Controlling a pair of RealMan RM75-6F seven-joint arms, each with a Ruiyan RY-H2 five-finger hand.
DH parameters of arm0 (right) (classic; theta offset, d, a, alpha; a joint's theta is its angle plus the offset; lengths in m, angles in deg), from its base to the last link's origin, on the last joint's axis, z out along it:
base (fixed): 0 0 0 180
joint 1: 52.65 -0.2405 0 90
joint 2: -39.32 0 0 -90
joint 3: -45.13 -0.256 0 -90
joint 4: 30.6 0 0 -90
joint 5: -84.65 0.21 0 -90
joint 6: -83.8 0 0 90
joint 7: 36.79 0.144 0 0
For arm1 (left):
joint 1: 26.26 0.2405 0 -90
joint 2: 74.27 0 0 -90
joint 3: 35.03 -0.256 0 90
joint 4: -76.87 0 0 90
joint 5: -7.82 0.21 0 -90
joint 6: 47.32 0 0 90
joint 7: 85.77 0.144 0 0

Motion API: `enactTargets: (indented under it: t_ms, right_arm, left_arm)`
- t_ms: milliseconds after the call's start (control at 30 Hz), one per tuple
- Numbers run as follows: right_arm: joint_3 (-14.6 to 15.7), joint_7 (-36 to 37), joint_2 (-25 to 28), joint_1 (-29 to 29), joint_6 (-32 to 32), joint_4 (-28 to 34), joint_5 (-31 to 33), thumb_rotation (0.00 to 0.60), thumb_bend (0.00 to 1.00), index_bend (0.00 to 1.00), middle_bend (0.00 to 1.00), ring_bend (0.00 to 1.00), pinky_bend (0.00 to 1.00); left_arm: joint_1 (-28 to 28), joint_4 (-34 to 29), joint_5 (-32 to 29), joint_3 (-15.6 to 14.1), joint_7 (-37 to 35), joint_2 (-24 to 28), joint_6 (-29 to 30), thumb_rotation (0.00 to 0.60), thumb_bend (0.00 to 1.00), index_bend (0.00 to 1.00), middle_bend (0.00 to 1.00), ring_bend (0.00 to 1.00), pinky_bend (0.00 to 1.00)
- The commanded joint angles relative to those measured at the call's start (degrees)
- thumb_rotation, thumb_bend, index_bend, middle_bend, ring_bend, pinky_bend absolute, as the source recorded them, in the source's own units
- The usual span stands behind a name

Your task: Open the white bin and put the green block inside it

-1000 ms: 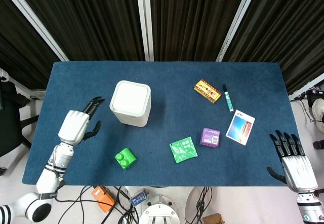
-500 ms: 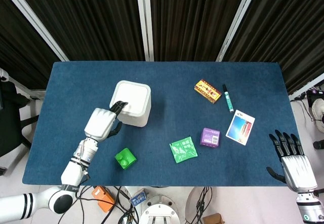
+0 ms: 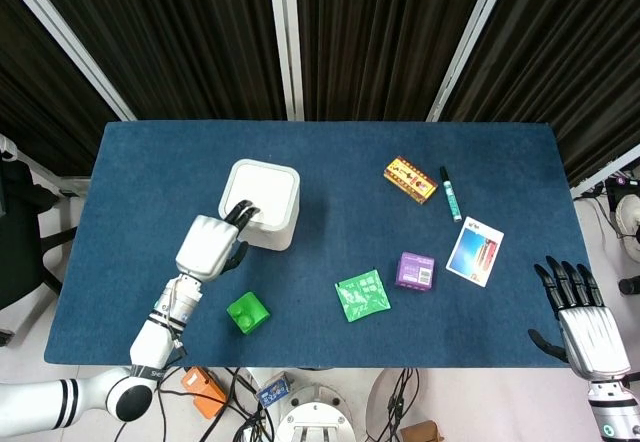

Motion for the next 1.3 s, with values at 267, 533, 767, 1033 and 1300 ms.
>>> enactTargets:
  t_ms: [267,533,767,1033,1300]
  right_arm:
    - [0.2,-0.8,-0.3,0.0,-0.3,0.2,-0.2,0.600,0.31,0.00,0.00,0.00,0.00]
    - [0.0,-0.9,-0.3,-0.1,-0.6,0.3,0.5,0.600,0.31,0.00,0.00,0.00,0.00]
    - [0.3,-1.9,-0.6,-0.5,-1.4,0.6,0.2,0.600,0.31,0.00,0.00,0.00,0.00]
    - [0.6,0.4,0.1,0.5,1.1,0.1,-0.9,0.600,0.31,0.00,0.00,0.00,0.00]
    - [0.8,2.1,0.5,1.1,3.1,-0.8,-2.4,0.600,0.31,0.00,0.00,0.00,0.00]
  left_arm:
    - [1.0,-0.6,8.5,0.6,-2.9,1.7,6.8,0.600,0.35,0.15,0.08,0.80,0.82]
    - [6.2,0.0,19.2,-9.1,-7.9,2.1,11.5,0.600,0.21,0.11,0.09,0.79,0.82]
    - [8.4,-3.9,11.9,-15.0,-13.3,1.0,3.0,0.600,0.09,0.11,0.12,0.79,0.82]
    - [8.1,-2.3,7.4,-15.0,-9.3,-4.0,-2.0,0.600,0.03,0.11,0.12,0.79,0.82]
    - [8.5,1.0,4.6,-14.4,-4.4,-7.3,-2.7,0.600,0.02,0.11,0.12,0.80,0.82]
